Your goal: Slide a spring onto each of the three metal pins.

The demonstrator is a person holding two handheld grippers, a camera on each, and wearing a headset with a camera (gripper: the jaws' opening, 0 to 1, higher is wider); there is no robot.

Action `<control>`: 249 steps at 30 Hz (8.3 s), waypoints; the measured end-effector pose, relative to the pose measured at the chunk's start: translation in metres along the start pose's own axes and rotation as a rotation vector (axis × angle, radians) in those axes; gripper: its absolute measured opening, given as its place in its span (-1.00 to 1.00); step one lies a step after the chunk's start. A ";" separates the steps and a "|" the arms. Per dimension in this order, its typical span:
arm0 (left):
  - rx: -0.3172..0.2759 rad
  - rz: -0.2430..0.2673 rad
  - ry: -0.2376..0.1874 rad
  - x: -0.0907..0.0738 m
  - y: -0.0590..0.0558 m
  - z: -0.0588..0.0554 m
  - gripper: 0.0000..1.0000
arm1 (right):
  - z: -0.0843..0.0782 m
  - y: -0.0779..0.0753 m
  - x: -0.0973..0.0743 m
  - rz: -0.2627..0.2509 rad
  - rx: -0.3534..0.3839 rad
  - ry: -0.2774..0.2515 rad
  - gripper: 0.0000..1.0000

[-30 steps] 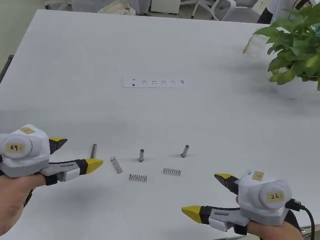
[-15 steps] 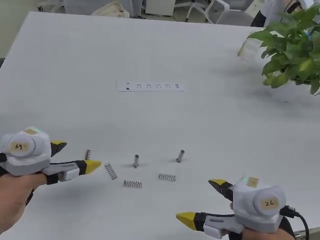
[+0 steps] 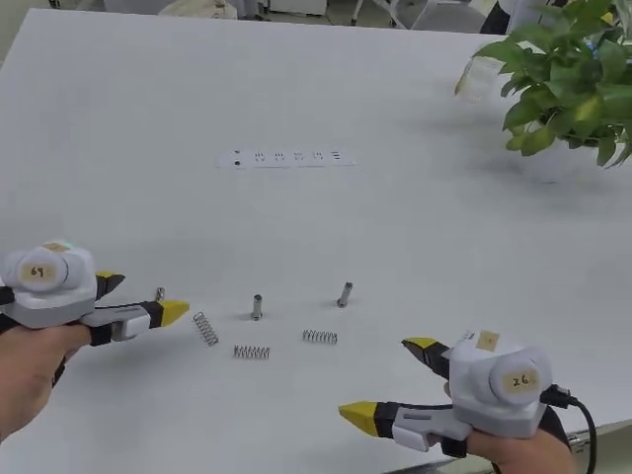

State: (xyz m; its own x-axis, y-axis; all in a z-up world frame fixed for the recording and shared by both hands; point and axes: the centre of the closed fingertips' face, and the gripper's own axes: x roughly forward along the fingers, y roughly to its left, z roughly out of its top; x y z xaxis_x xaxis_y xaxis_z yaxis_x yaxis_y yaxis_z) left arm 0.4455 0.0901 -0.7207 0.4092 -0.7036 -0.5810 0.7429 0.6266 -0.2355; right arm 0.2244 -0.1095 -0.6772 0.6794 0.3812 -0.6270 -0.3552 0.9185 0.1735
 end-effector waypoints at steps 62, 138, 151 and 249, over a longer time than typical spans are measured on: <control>-0.119 0.273 0.062 0.053 0.036 -0.026 -0.96 | -0.008 -0.004 -0.002 -0.010 0.037 0.008 0.49; -0.001 0.257 0.061 0.006 -0.003 -0.014 -1.00 | -0.015 -0.008 -0.015 -0.040 0.064 -0.051 0.46; 0.022 0.241 0.082 0.001 -0.012 -0.020 -1.00 | -0.013 -0.008 -0.013 -0.032 0.055 -0.056 0.46; 0.044 0.224 0.061 -0.100 -0.043 -0.088 -0.21 | -0.019 0.004 0.001 0.043 -0.009 -0.033 0.47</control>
State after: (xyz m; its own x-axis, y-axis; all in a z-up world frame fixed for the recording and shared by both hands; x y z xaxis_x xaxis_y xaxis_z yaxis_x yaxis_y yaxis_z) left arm 0.3256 0.1630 -0.7209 0.5343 -0.5263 -0.6615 0.6601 0.7486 -0.0624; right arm 0.2113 -0.1074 -0.6918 0.6838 0.4236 -0.5941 -0.3904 0.9003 0.1926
